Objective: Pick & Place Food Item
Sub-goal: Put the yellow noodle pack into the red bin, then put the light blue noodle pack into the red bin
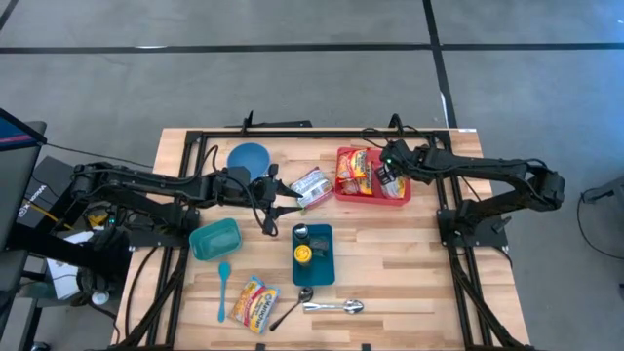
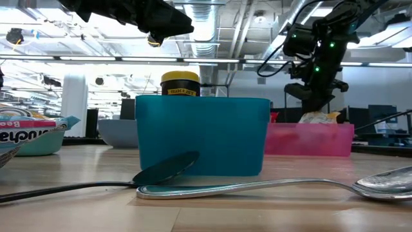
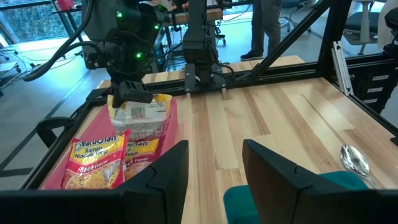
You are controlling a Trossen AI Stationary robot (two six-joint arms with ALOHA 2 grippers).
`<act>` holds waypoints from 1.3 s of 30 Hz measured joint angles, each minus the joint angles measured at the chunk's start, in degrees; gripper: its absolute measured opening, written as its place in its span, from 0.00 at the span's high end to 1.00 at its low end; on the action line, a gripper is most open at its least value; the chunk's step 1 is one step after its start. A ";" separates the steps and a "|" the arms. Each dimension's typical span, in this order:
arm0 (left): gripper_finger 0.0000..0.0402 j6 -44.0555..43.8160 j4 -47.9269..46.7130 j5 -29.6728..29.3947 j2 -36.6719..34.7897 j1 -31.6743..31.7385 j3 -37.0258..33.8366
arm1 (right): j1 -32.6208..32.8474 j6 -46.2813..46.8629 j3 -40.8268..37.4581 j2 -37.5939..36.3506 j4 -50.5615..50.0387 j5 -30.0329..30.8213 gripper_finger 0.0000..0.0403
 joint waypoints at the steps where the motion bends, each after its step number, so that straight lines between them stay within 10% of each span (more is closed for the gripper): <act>1: 0.64 0.00 0.00 0.00 0.00 0.00 0.00 | -0.02 0.00 0.00 0.00 0.21 -0.29 0.80; 24: 0.64 0.02 0.00 -0.01 0.00 0.00 0.00 | 0.13 -9.03 0.04 -2.83 0.79 -3.59 0.55; 39: 0.64 0.02 0.00 0.00 0.00 -0.01 0.00 | 0.24 -11.28 0.04 -10.73 -0.21 -12.05 0.72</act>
